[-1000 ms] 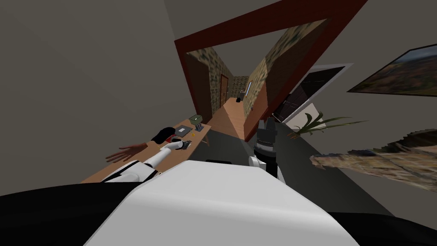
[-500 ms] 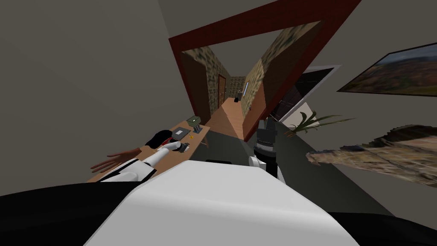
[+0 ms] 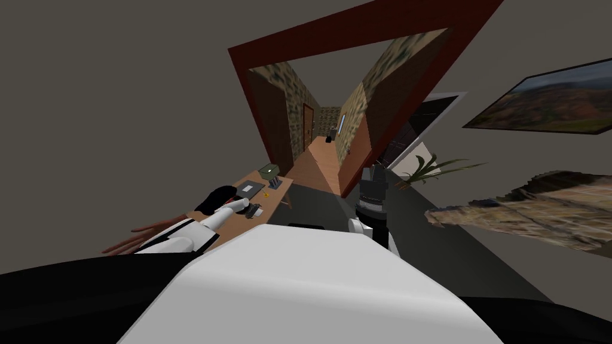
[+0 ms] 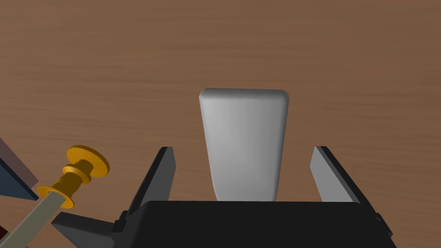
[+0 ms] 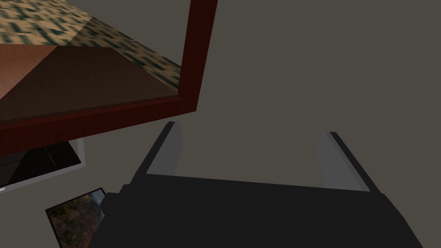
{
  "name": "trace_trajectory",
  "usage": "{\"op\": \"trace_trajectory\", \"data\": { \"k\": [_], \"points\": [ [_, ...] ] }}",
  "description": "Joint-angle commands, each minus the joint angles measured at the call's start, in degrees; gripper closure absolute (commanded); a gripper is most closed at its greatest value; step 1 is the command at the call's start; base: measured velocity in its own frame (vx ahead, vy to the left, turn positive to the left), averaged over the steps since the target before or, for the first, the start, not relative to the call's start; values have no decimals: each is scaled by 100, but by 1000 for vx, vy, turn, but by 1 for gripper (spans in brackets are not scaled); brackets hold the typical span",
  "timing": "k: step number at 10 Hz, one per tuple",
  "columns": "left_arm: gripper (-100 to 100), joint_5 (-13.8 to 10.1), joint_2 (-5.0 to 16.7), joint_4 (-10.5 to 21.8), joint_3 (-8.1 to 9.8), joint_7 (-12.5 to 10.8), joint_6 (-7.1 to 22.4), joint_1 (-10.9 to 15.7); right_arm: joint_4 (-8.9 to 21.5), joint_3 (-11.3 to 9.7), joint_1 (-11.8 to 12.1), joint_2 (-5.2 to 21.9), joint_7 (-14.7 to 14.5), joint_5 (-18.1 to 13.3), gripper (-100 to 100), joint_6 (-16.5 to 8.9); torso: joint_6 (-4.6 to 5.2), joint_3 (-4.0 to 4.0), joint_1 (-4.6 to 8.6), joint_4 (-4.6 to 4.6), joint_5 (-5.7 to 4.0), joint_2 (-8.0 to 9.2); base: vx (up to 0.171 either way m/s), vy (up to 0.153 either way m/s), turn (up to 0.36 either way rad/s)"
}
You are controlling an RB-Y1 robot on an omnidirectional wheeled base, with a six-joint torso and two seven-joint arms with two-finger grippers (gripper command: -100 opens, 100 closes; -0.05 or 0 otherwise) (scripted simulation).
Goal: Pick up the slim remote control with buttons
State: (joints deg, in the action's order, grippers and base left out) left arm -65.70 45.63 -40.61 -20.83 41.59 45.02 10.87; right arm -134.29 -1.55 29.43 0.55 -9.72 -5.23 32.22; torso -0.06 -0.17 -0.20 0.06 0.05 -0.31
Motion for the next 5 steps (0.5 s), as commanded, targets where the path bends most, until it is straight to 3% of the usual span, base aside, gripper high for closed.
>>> {"op": "trace_trajectory", "data": {
  "k": [1, 5],
  "points": [
    [-100, -129, 103, 147, -90, -42, 280, -9, 0, 0, 0, 0, 0, 0, 0, 0, 0, 0, 0, 0, 0, 0, 93, 64, -126],
    [-100, -348, 206, 485, -208, 14, 632, 26, 0, 0, 0, 0, 0, 0, 0, 0, 0, -5, -1, 2, 1, -8, 83, 64, -56]
  ]
}}
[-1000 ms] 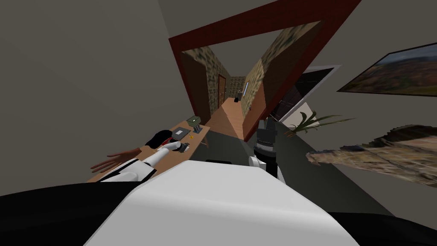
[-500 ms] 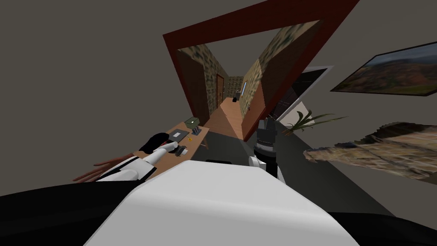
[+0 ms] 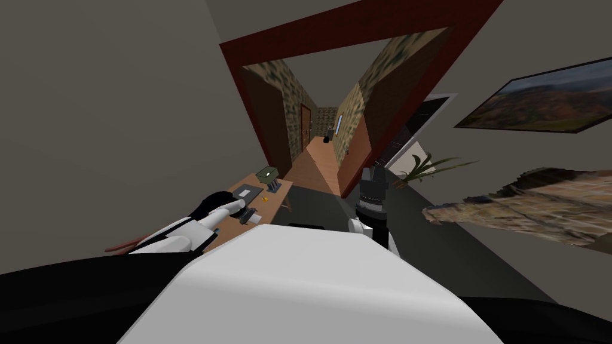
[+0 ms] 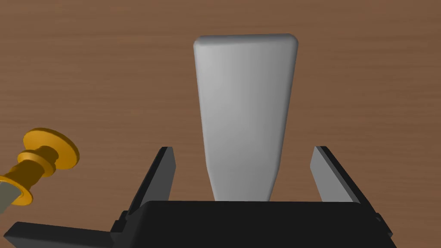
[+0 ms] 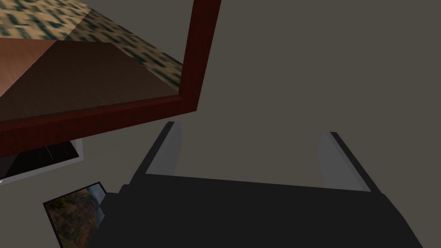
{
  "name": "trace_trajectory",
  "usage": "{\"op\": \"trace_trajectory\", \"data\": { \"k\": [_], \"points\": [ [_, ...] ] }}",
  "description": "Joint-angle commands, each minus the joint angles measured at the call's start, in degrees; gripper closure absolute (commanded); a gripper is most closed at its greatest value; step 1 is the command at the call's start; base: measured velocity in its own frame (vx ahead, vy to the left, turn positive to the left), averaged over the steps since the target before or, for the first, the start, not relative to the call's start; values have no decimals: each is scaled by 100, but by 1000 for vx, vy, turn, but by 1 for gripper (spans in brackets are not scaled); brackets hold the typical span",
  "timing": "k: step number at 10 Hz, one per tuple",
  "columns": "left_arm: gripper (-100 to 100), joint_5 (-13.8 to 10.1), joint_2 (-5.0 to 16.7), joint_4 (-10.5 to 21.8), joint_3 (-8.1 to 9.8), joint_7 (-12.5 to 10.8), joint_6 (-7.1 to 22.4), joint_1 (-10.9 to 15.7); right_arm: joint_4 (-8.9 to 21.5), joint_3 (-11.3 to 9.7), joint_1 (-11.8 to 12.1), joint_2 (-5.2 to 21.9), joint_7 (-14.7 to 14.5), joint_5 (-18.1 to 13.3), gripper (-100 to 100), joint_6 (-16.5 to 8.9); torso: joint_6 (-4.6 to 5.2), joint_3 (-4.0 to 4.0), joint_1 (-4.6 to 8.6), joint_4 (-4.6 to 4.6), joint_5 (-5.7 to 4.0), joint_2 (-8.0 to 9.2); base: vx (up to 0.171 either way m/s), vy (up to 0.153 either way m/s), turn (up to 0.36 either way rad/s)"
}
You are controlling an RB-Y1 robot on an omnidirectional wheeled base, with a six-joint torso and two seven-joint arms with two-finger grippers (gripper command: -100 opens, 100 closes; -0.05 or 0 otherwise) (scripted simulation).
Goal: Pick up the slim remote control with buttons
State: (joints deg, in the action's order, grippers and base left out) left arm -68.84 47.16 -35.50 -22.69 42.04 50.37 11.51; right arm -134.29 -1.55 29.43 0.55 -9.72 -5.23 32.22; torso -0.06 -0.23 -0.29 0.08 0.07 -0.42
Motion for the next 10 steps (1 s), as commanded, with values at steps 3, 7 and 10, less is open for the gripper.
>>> {"op": "trace_trajectory", "data": {
  "k": [3, 7, 10],
  "points": [
    [-100, -81, 67, -25, -67, -80, 206, -88, 0, 1, 0, 1, 0, 0, 0, 0, -1, 3, -24, -1, 6, 5, 69, 111, -29],
    [-100, 475, -342, 14, 205, -502, 337, 142, 0, 0, -2, 0, 0, 0, 0, 0, -1, 32, 6, -12, 0, 56, -46, 59, -29],
    [-100, 917, -548, 31, 343, -713, 395, 260, 1, 0, -2, 0, 0, 0, 0, 0, 0, 36, 4, -13, 1, 63, -63, 80, -33]
  ]
}}
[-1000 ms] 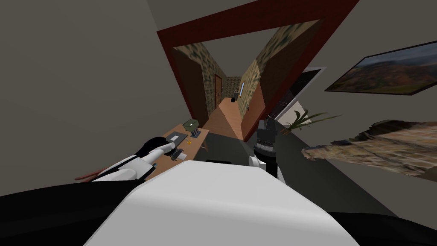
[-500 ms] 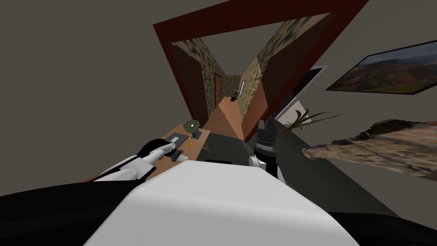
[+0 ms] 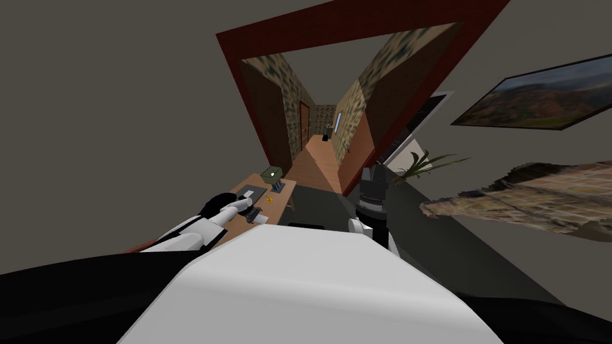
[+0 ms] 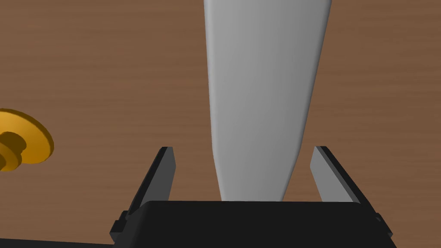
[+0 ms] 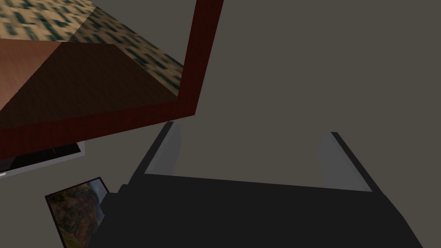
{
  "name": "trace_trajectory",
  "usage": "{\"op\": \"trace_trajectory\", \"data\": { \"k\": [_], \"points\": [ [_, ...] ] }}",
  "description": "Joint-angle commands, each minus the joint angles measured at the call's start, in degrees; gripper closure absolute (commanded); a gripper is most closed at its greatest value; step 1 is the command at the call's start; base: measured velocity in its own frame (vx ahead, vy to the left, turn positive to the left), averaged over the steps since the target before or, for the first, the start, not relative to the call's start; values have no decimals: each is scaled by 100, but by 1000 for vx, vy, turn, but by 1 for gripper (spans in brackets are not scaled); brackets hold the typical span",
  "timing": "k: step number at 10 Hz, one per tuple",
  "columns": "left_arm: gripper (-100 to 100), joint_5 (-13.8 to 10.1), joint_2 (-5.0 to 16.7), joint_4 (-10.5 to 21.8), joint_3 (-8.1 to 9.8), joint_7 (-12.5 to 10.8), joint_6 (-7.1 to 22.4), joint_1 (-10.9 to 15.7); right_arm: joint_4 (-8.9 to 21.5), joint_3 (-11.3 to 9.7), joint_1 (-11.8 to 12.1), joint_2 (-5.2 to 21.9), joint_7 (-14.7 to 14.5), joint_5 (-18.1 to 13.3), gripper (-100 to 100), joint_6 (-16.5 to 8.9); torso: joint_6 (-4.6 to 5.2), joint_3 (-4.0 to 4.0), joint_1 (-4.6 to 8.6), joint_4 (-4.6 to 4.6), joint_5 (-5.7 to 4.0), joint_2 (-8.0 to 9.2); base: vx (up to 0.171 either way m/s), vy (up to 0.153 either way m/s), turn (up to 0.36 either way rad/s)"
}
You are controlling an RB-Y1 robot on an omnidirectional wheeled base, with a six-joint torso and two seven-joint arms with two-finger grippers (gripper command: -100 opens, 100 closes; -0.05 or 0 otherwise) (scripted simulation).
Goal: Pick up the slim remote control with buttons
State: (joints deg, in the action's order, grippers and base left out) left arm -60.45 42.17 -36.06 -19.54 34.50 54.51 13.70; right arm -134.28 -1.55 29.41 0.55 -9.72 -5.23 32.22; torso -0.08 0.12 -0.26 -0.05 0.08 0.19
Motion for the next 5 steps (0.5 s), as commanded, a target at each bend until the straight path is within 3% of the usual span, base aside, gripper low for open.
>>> {"op": "trace_trajectory", "data": {
  "k": [1, 2, 3, 4, 5],
  "points": [
    [-100, 286, -254, 104, 165, -171, 37, 158, 0, 0, 0, 0, 0, 0, 0, 0, 0, 0, 0, 0, 0, 0, -66, 91, -46],
    [-100, 412, -254, 104, 165, -171, 37, 158, 0, 0, 0, 0, 0, 0, 0, 0, 2, 0, -2, 0, 1, 0, -65, 73, -27],
    [-100, 586, -460, 121, 302, -373, 94, 275, 0, 0, 0, 0, 0, 0, 0, 0, 0, 0, 2, 0, -1, 0, -95, 93, -39],
    [-100, 747, -460, 121, 302, -382, 94, 275, 0, 0, 0, 0, 0, 0, 0, 0, 1, 4, -2, -1, 1, 8, -64, 82, -36],
    [-100, 952, -666, 138, 440, -593, 152, 392, 0, 0, 0, 0, 0, 0, 0, 0, -1, 1, 0, -1, 0, 1, -51, 85, -37]
  ]
}}
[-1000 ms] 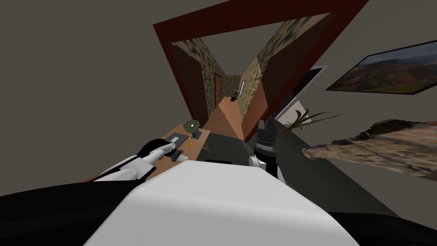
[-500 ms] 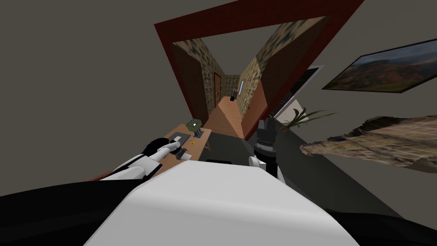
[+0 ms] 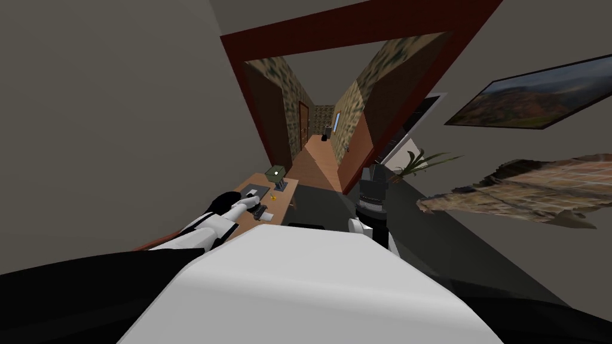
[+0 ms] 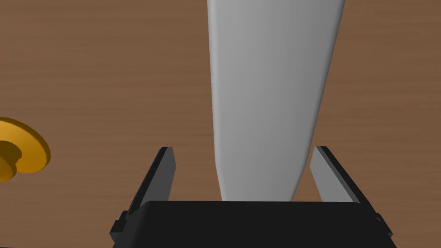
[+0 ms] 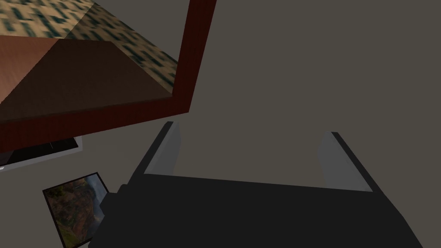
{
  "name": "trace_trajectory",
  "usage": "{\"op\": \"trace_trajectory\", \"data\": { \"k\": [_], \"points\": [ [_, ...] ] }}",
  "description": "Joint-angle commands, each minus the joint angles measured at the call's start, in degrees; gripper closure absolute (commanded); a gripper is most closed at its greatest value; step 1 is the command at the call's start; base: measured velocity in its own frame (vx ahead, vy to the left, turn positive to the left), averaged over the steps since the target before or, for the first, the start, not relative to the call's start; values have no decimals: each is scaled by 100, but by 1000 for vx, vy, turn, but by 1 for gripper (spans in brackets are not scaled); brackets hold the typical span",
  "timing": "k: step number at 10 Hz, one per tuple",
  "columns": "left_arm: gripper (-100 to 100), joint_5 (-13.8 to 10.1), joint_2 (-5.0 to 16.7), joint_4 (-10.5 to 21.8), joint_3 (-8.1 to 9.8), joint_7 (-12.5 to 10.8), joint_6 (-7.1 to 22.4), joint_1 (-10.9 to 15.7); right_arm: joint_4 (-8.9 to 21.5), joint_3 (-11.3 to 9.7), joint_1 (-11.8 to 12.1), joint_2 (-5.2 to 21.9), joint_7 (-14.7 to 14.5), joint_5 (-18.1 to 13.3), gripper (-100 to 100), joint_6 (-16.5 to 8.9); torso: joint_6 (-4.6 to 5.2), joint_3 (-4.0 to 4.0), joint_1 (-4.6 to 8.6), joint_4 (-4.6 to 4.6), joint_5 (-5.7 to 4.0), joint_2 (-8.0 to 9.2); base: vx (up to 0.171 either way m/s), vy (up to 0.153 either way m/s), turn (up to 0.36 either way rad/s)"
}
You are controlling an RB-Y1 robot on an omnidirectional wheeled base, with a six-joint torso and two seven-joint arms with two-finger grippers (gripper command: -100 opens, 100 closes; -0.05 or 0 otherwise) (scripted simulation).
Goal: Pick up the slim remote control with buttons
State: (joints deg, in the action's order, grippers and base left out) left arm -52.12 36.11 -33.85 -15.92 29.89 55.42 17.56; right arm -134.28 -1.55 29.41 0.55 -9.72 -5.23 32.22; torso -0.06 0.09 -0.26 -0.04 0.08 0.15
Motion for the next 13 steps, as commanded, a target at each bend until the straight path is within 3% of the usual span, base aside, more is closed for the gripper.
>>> {"op": "trace_trajectory", "data": {
  "k": [1, 2, 3, 4, 5, 6, 7, 8, 9, 10, 11, 13],
  "points": [
    [-100, 248, -61, -83, 78, -132, 61, 6, 0, 0, 0, 0, 0, 0, 0, 0, 0, 0, 0, 0, 0, 0, -50, 61, -32],
    [-100, 442, -267, -65, 215, -343, 118, 123, 0, 0, 0, 0, 0, 0, 0, 0, -3, -1, 7, 1, -2, -1, -68, 87, -33],
    [-100, 583, -267, -65, 215, -343, 118, 123, 0, 0, 0, 0, 0, 0, 0, 0, -1, 1, 0, 0, -1, 3, -54, 83, -32],
    [-100, 763, -473, -48, 353, -554, 175, 240, 0, 0, 0, 0, 0, 0, 0, 0, -3, 0, 0, 0, 0, 0, -76, 79, -37],
    [-100, 917, -473, -48, 353, -554, 175, 240, 0, 0, 0, 0, 0, 0, 0, 0, -2, 3, 2, -1, 0, 6, -70, 65, -28],
    [-100, 1110, -679, -31, 490, -765, 232, 357, 0, 0, 0, 0, 0, 0, 0, 0, -3, 3, 6, -1, -2, 5, -75, 108, -42],
    [-100, 1252, -679, -31, 490, -765, 232, 357, 0, 0, 0, 0, 0, 0, 0, 0, -3, 4, -7, -1, 1, 7, -67, 89, -34],
    [-100, 1425, -885, -13, 627, -976, 290, 475, 0, 0, 0, 0, 0, 0, 0, 0, -3, 3, -2, -1, 1, 4, -74, 83, -37],
    [-100, 1587, -885, -13, 627, -976, 290, 475, 0, 0, 0, 0, 0, 0, 0, 0, -2, 3, 0, -1, 0, 5, -66, 59, -34],
    [-100, 1492, -837, -136, 604, -995, 332, 403, 0, 0, 0, 0, 0, 0, 0, 0, -4, 2, 8, -1, -2, 4, -25, 18, -6],
    [100, 1509, -843, -128, 608, -1003, 330, 407, 0, 0, 1, -1, 0, 0, 0, 0, -4, -3, 20, 1, -5, -7, -6, 5, 3],
    [100, 1507, -842, -127, 607, -1001, 334, 404, 0, -1, 1, -1, 0, 0, 0, 0, -3, -11, 28, 3, -6, -21, 0, 0, 0]
  ]
}}
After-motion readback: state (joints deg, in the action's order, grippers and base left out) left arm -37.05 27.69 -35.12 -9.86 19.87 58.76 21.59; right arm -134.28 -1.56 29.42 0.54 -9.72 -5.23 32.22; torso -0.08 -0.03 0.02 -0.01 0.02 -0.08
